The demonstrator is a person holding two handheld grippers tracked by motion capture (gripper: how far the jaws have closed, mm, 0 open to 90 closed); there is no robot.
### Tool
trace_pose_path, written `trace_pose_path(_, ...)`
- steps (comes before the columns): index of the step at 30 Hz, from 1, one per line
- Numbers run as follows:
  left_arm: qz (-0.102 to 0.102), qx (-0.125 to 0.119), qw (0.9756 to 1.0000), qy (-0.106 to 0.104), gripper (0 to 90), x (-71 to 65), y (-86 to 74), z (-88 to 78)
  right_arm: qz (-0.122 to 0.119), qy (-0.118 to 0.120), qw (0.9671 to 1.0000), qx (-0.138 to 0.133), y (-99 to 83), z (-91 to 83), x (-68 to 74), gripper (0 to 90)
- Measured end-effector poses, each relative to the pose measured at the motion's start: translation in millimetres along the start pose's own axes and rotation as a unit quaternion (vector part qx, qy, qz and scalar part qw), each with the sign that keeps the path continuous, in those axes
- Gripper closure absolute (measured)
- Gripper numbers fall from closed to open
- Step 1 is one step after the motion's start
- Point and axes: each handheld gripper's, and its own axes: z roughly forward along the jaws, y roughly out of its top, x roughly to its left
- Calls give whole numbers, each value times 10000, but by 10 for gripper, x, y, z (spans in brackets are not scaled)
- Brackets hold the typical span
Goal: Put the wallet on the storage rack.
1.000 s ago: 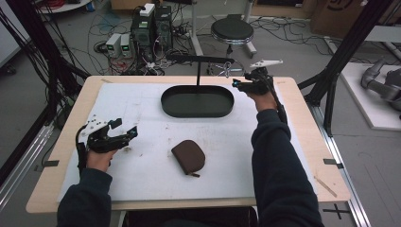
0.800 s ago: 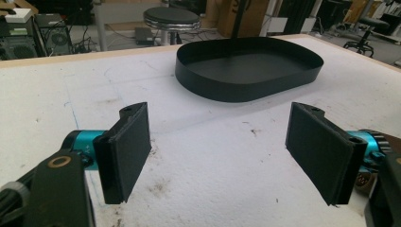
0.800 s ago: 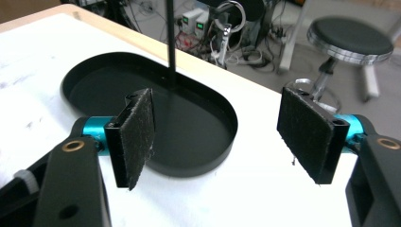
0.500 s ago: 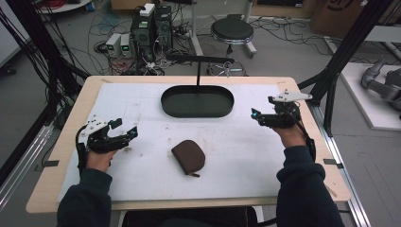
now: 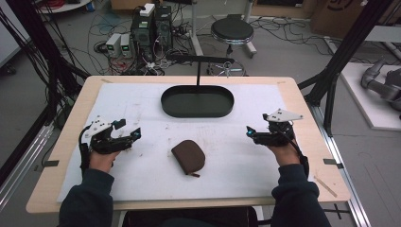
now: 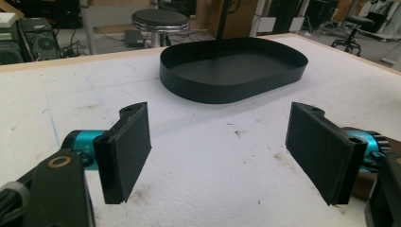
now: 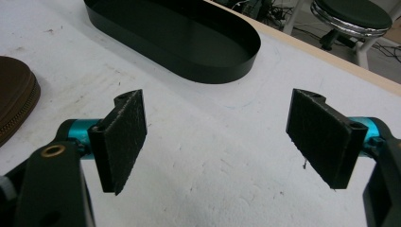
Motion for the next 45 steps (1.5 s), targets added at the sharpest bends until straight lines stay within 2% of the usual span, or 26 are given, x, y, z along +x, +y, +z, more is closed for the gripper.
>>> trace_pose_path(4,-7,-2,10000,-96,217,-20,5,14,11,-16,10000,21,-34,6,18,214)
trace_pose_path(6,13,56,9997,-250,208,-49,3,29,-4,-13,10000,6,-32,7,16,214)
trace_pose_path(11,14,136,9990,-434,199,-116,3,68,-88,18,10000,9,-30,13,41,214)
trace_pose_path(13,51,251,9976,-644,199,-197,2,104,-115,50,9999,6,-36,5,57,215)
trace_pose_path(14,152,445,9953,-849,199,-295,-13,157,-135,48,9999,-5,-38,0,61,215)
trace_pose_path(15,152,445,9953,-849,200,-295,-13,157,-134,54,9999,-10,-40,-8,66,215)
trace_pose_path(16,228,632,9926,-1014,203,-397,-36,225,-143,55,9999,-21,-41,-16,69,215)
trace_pose_path(19,310,803,9899,-1129,211,-523,-64,315,-137,51,9999,-59,-40,-30,68,215)
trace_pose_path(21,278,824,9891,-1190,211,-576,-72,360,-136,54,9999,-66,-38,-22,67,215)
trace_pose_path(25,286,861,9887,-1194,214,-630,-77,415,-161,84,9998,-34,-36,-2,78,215)
trace_pose_path(27,315,958,9877,-1195,227,-665,-88,454,-193,83,9998,-30,-35,-2,83,215)
trace_pose_path(28,385,1122,9856,-1208,237,-705,-103,493,-197,92,9998,-36,-35,-4,82,215)
trace_pose_path(30,461,1247,9834,-1238,245,-749,-118,534,-162,78,9998,-46,-36,-13,80,215)
trace_pose_path(35,663,1539,9790,-1159,262,-853,-161,663,-143,84,9998,-59,-40,-16,67,216)
trace_pose_path(38,640,1527,9800,-1107,266,-881,-161,700,-129,99,9998,-68,-42,-16,56,216)
trace_pose_path(41,633,1511,9819,-953,266,-935,-161,749,-102,102,9999,-90,-44,-22,38,216)
trace_pose_path(45,654,1526,9827,-823,268,-979,-157,785,-43,99,9999,-123,-46,-29,24,216)
